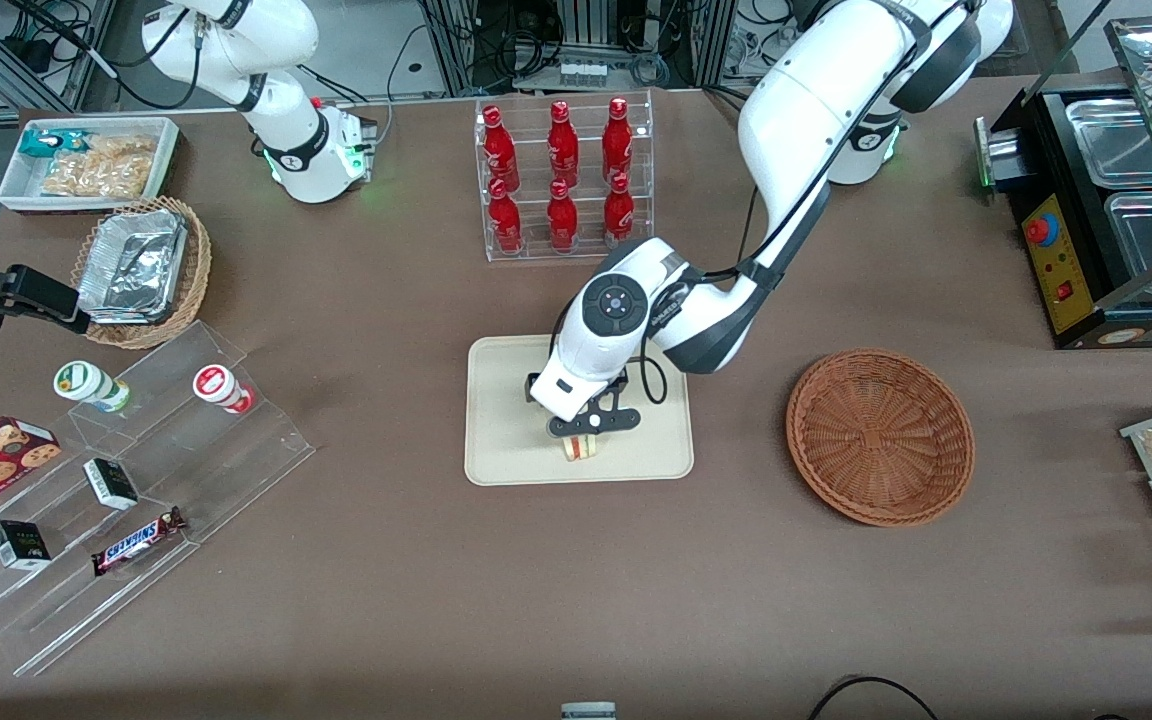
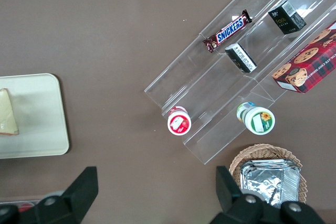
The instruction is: Place sandwich from basket to tray
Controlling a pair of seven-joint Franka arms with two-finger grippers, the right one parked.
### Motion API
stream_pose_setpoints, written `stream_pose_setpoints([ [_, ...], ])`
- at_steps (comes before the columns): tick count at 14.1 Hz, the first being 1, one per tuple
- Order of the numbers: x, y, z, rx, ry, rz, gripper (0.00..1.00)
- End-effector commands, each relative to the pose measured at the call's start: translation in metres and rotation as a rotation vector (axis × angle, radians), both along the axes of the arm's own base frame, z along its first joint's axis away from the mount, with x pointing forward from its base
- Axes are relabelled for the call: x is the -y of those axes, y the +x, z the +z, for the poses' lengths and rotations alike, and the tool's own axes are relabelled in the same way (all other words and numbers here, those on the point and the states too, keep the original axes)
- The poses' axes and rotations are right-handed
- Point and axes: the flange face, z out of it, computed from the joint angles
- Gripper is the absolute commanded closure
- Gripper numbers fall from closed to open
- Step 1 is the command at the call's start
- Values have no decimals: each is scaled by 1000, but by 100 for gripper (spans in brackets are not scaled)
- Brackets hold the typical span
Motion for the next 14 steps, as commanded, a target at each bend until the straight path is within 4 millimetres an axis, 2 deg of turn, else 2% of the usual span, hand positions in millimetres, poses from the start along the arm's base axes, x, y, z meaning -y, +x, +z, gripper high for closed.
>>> stream_pose_setpoints([
  [1, -26, 13, 52, 30, 42, 53, 0],
  [2, -35, 15, 66, 33, 58, 59, 0],
  [5, -93, 37, 105, -3, 134, 120, 0],
  [6, -134, 51, 125, -18, 175, 157, 0],
  [7, -167, 59, 138, -42, 210, 142, 0],
  [9, -218, 63, 160, -104, 263, 85, 0],
  [11, -288, 73, 188, -139, 273, 68, 0],
  [14, -365, 71, 216, -202, 274, 6, 0],
])
